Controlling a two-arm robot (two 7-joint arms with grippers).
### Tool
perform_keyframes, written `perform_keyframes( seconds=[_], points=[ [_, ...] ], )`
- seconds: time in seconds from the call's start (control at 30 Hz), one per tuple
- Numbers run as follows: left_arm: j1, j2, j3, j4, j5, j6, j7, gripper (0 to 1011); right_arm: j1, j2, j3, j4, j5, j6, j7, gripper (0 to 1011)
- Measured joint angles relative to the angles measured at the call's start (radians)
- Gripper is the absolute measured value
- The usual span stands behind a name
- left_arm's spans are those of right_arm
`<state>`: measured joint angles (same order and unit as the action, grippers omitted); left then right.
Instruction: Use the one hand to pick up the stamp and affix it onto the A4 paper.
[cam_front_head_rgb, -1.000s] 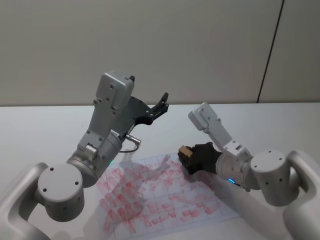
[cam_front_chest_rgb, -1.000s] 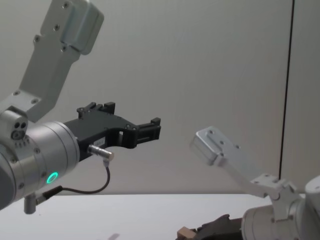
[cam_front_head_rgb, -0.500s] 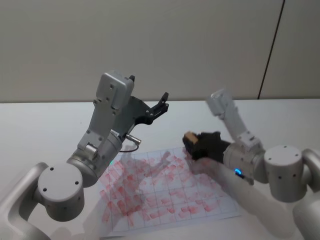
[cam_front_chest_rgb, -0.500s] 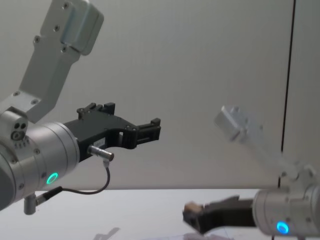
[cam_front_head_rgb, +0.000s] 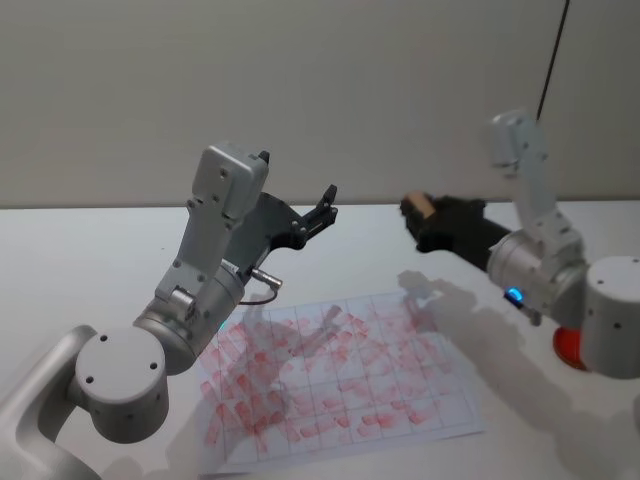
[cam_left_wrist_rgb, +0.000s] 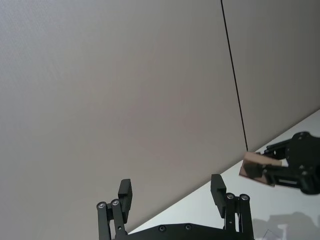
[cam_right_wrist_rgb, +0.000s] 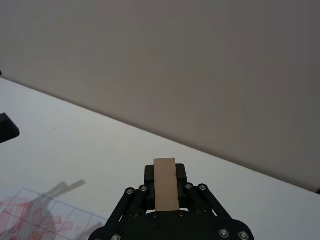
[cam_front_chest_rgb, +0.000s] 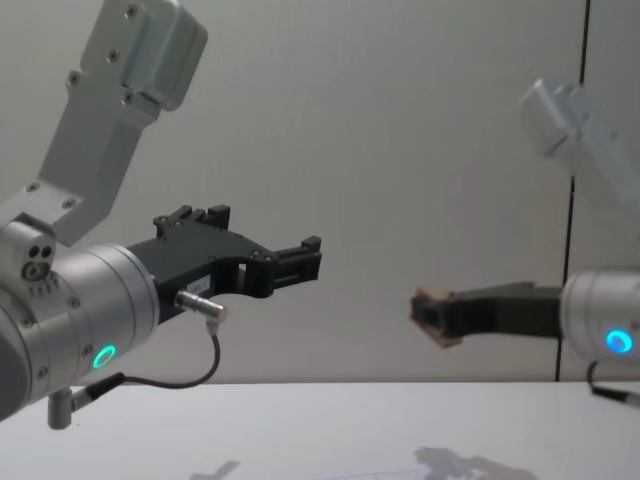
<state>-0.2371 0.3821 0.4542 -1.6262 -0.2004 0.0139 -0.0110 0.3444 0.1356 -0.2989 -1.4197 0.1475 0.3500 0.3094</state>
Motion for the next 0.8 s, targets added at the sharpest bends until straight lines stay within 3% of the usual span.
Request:
perform_keyframes(
  seconds=[0.37,0.8],
  points=[
    [0.0,0.0,0.0,0.0,0.0,0.0,0.0,1001,-0.064,0.058,0.042,-0.113,0.044,0.08,-0.068,220],
    [0.0,0.0,0.0,0.0,0.0,0.0,0.0,1002,-0.19,0.147,0.088,-0.236,0.079,0.167,-0.132,220]
  ],
)
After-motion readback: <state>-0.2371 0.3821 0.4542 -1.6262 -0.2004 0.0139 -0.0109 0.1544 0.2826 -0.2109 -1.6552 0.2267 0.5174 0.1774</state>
